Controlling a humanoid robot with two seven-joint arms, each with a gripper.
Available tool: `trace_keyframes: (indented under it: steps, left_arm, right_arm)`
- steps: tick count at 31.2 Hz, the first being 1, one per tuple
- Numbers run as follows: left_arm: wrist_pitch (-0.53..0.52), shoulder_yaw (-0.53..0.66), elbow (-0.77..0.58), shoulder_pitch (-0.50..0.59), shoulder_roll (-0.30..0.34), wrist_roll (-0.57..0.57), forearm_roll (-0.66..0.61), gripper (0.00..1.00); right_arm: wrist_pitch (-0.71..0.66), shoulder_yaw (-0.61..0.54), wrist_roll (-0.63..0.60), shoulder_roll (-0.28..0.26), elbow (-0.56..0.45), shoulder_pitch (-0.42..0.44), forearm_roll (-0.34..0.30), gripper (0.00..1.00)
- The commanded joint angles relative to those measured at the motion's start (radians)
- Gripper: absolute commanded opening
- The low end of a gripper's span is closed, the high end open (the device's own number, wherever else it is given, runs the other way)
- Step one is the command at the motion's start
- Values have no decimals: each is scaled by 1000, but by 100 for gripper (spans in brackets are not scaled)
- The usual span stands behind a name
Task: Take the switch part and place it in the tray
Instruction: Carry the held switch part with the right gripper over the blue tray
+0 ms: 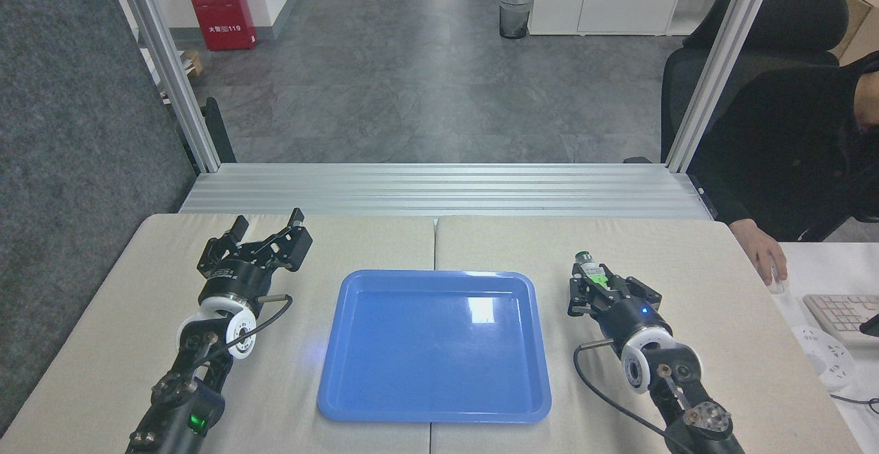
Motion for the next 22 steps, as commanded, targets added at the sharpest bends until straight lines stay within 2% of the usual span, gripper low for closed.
trace_keyframes:
  steps: [1,7,16,22]
  left_arm:
    - [0,0,0,0,0,0,0,100]
    - [0,0,0,0,0,0,0,100]
    - [0,0,0,0,0,0,0,100]
    - [0,0,0,0,0,0,0,100]
  right_arm:
    - [5,246,19,167,-192,5,103,0]
    - [-1,355,20,187,-175,34,114,0]
    - [-1,418,25,216,-14,37,129,0]
    - [1,416,25,239,64,76,230,0]
